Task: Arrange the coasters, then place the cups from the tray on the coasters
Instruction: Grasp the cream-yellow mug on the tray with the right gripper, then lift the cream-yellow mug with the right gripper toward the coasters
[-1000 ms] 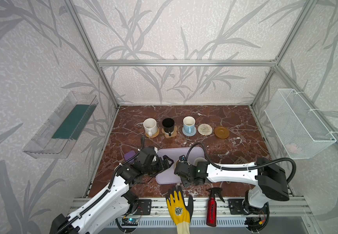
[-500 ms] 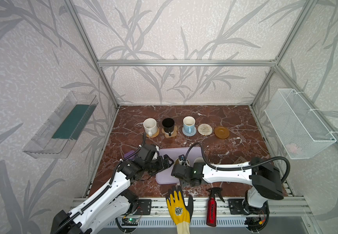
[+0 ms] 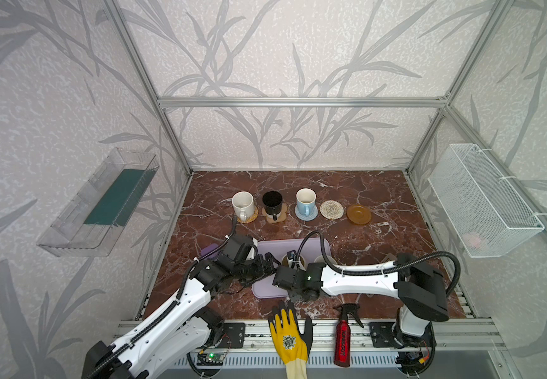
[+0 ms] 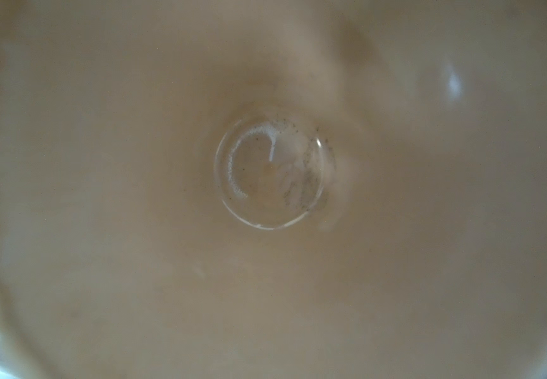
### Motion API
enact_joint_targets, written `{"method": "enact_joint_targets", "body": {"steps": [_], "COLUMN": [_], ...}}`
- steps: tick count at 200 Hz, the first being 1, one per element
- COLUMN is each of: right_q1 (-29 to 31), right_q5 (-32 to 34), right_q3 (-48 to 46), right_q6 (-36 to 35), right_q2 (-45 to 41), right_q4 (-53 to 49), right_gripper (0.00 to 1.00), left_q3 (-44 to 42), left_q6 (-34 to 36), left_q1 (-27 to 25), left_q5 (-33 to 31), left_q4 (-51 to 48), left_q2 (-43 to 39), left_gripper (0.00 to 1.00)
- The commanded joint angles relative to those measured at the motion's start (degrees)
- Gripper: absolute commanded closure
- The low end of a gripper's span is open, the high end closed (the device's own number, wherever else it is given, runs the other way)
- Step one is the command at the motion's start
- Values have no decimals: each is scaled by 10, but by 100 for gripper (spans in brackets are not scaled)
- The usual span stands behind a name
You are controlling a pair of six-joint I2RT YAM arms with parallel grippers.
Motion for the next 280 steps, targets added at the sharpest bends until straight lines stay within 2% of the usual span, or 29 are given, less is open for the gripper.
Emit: {"method": "enact_joint_targets", "body": {"steps": [1, 40, 55, 81, 92, 118, 144, 191, 227, 255, 280], "right_q1": [3, 3, 4, 3, 4, 5, 5, 6, 5, 2, -23], "right_q5": [17, 18, 22, 33, 39, 50, 54, 66, 79, 79, 54], "right_q3": [15, 2, 3, 8, 9, 8, 7, 2, 0, -9, -5], "right_q6": [3, 1, -2, -11, -14, -19, -22, -29, -38, -55, -78], "right_q2": [-8, -28, -37, -60, -68, -87, -102, -139, -172, -200, -217], "right_q4": [-5, 6, 5, 2, -1, 2, 0, -1, 8, 28, 20], "right_gripper": [87, 88, 94, 96, 100, 100, 100, 100, 100, 100, 100], "left_q3": [3, 7, 9, 15, 17, 17, 19, 57, 71, 106, 138], "left_q6": [5, -2, -6, -9, -13, -35, -81, -99, -137, -121, -99], "left_q1": [2, 2, 2, 2, 2, 2, 2, 2, 3, 2, 2], "left_q5": [-2, 1, 1, -2, 1, 18, 45, 25, 44, 33, 6], "left_q4": [-13, -4, -1, -1, 3, 36, 76, 56, 111, 124, 108], "left_q2": [-1, 1, -1, -2, -3, -10, -20, -46, -43, -18, 4], "left_gripper": [9, 10, 10, 11, 12, 13, 9, 6, 4, 1, 1]}}
